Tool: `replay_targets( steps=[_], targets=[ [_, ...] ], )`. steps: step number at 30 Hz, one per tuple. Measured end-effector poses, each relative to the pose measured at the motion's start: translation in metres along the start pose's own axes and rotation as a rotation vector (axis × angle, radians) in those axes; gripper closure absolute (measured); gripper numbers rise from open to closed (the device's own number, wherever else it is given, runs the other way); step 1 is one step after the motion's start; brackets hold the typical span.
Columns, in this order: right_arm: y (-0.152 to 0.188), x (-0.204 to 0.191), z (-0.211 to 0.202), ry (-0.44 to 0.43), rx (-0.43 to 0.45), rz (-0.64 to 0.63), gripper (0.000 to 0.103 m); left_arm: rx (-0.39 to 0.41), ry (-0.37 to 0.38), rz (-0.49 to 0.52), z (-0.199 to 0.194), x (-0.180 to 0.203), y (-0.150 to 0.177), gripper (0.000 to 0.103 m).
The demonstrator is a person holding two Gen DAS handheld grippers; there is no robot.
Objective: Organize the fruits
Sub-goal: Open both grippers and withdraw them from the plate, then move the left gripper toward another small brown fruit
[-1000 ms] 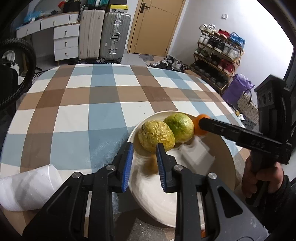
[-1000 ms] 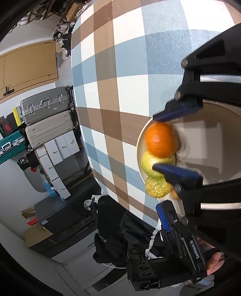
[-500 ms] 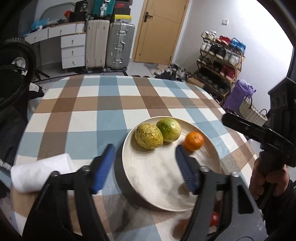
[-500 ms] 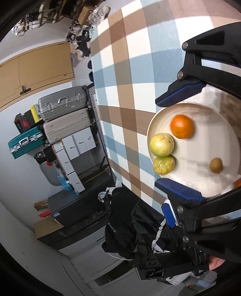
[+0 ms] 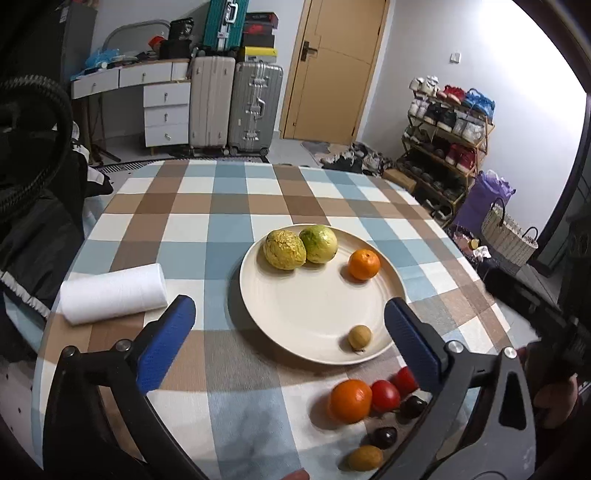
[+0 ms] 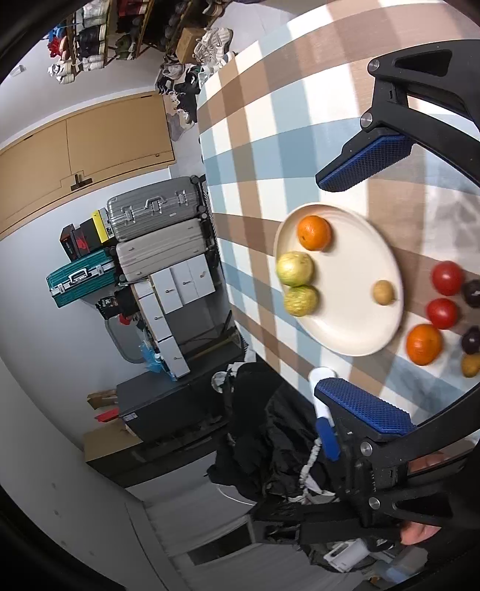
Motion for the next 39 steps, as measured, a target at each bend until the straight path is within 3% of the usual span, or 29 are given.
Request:
replay_targets(
  steps=[13, 26, 36, 39],
  targets=[
    [0.035, -0.023, -0.039, 0.036, 0.019, -0.038, 0.0, -0.016, -0.006, 0.027, -0.037, 0.012, 0.042, 0.001],
    [0.081, -0.028, -0.047, 0.102, -0.062, -0.061, 0.0, -0.139, 0.029, 0.045, -0.027, 0.009, 0.102, 0.001],
    [0.101, -0.026, -0.05, 0.118, -0.1, -0.063, 0.0, -0.218, 0.047, 0.12, -0.011, 0.019, 0.14, 0.001],
    [0.105, -0.026, -0.05, 0.12, -0.107, -0.059, 0.0, -0.225, 0.07, 0.142, -0.009, 0.024, 0.144, 0.006]
  ],
)
Point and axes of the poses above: each gripper's, at about its wrist camera, not at the fingertips, and z roughly the way its jaws point, x to its right, y to its underside, the point moved 9 cm from there along z, roughly the way its jaws point, and after that the axes turned 10 degrees about -z, right-handed, at the moved point
